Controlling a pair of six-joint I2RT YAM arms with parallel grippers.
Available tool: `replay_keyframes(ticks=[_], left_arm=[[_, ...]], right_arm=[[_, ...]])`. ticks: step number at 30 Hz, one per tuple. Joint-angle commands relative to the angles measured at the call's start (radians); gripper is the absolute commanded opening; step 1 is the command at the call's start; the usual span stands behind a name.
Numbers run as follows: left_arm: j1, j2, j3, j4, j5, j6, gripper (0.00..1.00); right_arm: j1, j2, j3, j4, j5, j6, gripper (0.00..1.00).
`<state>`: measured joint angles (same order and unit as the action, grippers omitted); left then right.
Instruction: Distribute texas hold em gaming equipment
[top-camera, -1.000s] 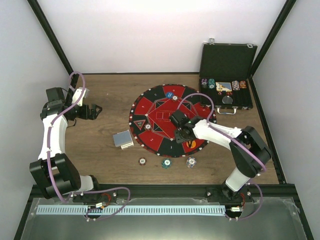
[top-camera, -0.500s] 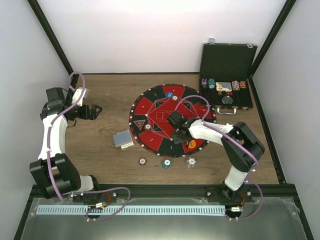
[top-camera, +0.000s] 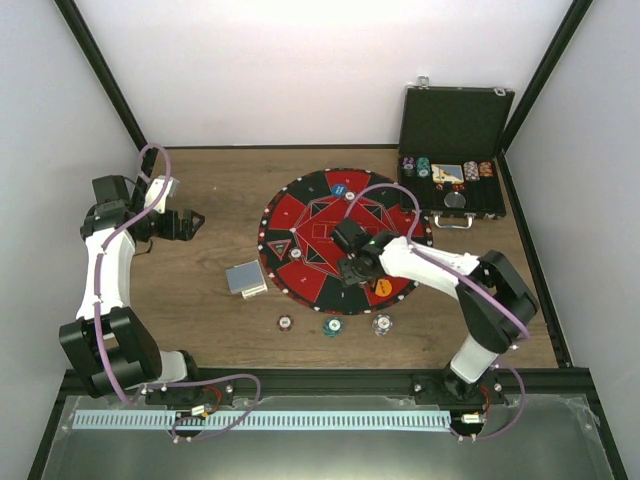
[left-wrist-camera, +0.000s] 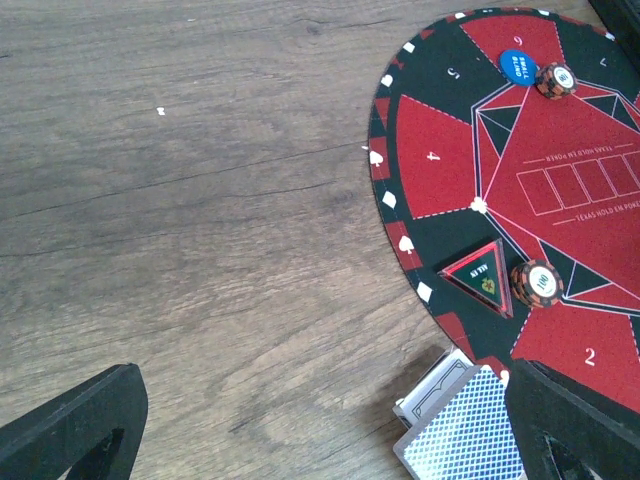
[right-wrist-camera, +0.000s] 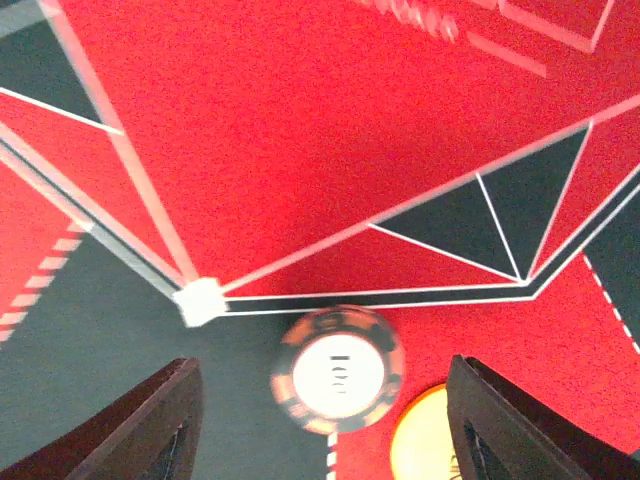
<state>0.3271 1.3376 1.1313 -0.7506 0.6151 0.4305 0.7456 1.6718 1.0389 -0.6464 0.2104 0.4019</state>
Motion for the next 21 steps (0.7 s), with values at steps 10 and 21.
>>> replay_keyframes(ticks=[10, 21], left_arm=[[0.006, -0.014, 0.024, -0.003, 0.022, 0.013, 1.0], [0.006, -0.014, 0.021, -0.002, 0.025, 0.012, 1.0]], right_arm=[[0.377, -0.085, 0.069, -0.102, -0.063, 0.186, 0.78], [0.394, -0.094, -0.03, -0.088, -0.072, 0.221, 0.77]])
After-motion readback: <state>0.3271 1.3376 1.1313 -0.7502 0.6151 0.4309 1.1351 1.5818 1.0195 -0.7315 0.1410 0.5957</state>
